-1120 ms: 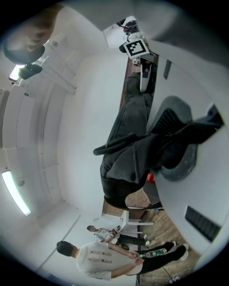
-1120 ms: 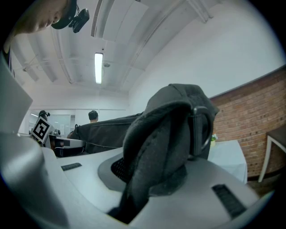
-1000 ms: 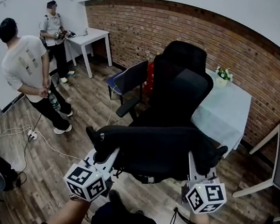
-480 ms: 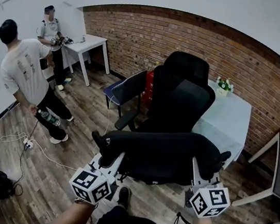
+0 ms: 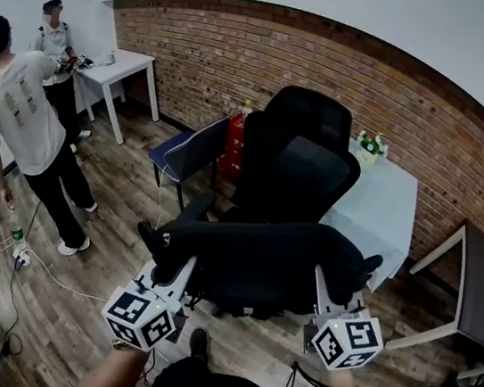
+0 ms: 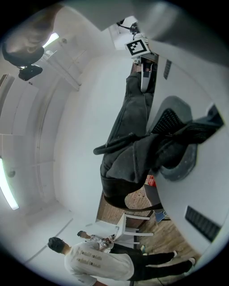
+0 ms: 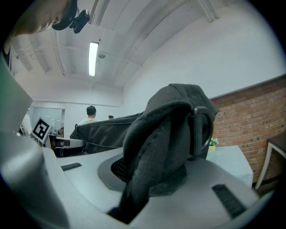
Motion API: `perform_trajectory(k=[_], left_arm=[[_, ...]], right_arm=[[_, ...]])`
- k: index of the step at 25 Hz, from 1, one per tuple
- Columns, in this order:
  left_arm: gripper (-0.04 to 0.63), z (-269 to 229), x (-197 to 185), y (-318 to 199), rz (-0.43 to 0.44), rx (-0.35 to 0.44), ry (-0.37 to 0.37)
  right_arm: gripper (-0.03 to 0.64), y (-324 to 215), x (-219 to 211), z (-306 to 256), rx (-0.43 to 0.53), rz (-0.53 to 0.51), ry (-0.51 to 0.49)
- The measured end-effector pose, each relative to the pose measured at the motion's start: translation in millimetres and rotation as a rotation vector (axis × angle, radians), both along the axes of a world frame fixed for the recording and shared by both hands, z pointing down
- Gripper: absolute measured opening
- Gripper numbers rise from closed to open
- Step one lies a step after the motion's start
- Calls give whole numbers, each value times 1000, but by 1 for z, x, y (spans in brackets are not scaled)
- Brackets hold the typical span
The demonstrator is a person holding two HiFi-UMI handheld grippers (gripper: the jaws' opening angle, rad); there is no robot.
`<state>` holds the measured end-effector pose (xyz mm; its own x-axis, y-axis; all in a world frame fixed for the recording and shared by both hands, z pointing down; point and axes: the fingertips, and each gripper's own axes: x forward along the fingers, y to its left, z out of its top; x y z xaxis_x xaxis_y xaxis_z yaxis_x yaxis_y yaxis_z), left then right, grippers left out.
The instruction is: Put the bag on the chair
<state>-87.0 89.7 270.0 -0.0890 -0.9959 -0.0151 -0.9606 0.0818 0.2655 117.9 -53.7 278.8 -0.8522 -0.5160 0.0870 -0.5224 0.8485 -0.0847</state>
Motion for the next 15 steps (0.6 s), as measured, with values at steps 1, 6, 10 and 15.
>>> perform_trajectory(k=[1, 6, 10, 15], left_arm=[[55, 1, -6, -6, 6, 0, 5], [55, 14, -33, -34, 37, 5, 35], [55, 17, -64, -47, 47, 0, 61], [54, 13, -84, -77, 98, 12, 62]], right_arm=[[67, -5, -5, 0, -2, 5, 6], [67, -27, -27, 8, -12, 42, 35], [67, -38, -57, 6, -12, 51, 61], [67, -60, -71, 2, -10, 99, 66]])
